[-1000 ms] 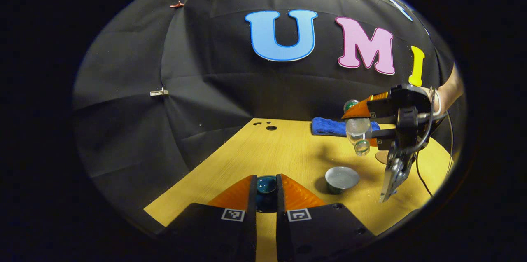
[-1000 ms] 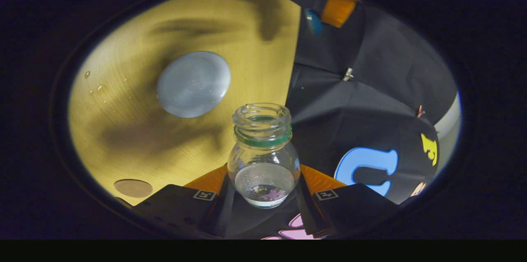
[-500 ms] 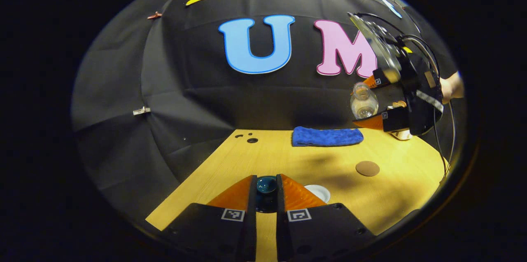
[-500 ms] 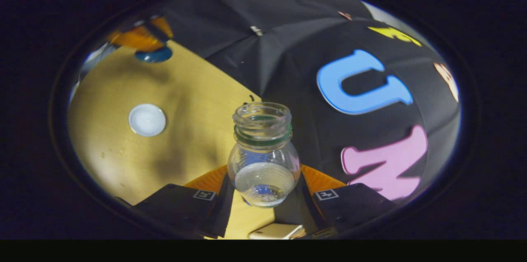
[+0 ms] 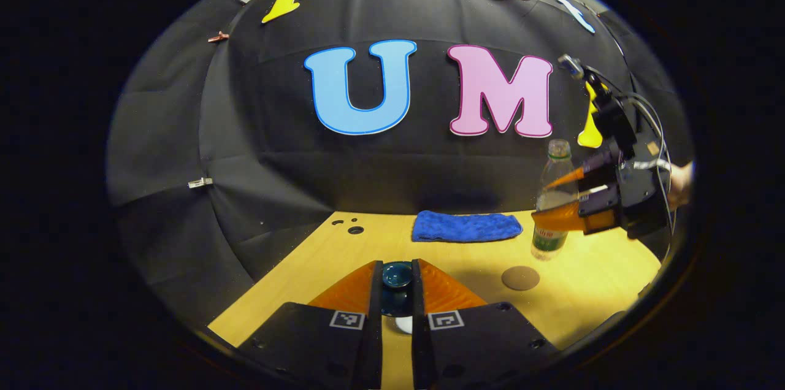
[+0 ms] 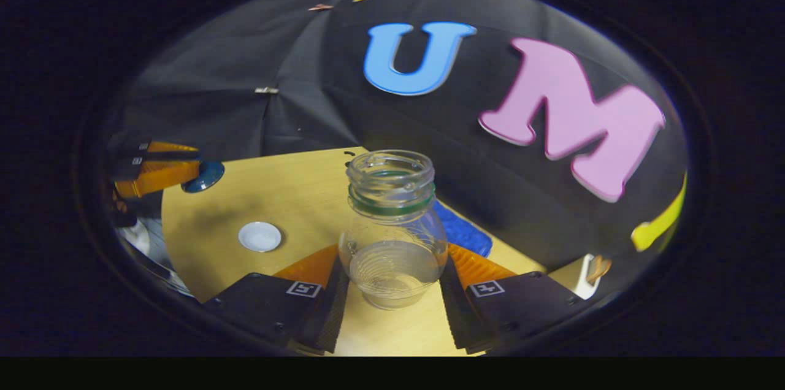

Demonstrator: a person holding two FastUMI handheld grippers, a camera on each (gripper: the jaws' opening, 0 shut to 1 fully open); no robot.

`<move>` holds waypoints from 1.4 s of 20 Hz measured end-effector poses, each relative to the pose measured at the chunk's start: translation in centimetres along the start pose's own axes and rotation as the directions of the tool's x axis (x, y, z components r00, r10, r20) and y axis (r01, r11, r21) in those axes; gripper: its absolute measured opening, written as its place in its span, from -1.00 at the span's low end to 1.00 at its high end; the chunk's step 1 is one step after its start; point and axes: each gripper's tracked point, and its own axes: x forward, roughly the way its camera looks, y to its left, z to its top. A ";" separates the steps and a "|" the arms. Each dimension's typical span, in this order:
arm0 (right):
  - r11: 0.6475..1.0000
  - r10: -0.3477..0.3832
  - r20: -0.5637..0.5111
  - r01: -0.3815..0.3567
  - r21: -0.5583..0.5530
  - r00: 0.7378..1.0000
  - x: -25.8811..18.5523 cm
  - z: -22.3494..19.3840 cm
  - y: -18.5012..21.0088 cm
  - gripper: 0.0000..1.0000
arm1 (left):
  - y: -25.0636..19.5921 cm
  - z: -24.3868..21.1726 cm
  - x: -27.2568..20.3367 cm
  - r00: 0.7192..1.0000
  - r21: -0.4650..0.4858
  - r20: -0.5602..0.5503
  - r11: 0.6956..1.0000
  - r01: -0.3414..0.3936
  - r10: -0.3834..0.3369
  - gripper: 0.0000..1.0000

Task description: Open the teacup lid with one hand, grasp the water bottle and pour water into the teacup with the other hand; after pouring, place the water bottle on the coaster and then close the teacup lid.

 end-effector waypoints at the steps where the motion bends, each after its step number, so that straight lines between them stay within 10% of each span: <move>1: 0.999 -0.007 -0.001 0.007 0.042 1.000 1.1 -1.4 -0.5 0.43 | -0.5 0.1 0.3 1.000 -0.008 0.002 1.000 -0.001 0.001 -0.63; 13: 0.953 -0.105 0.053 0.085 0.290 0.993 6.1 -9.0 -4.0 0.36 | -2.6 -4.8 3.2 0.999 -0.063 -0.030 0.997 -0.036 0.035 -0.53; 28: 0.940 -0.143 0.015 0.131 0.314 0.990 6.9 -10.0 -3.9 0.64 | -1.5 -5.7 3.8 0.998 -0.089 -0.042 0.994 -0.059 0.055 -0.53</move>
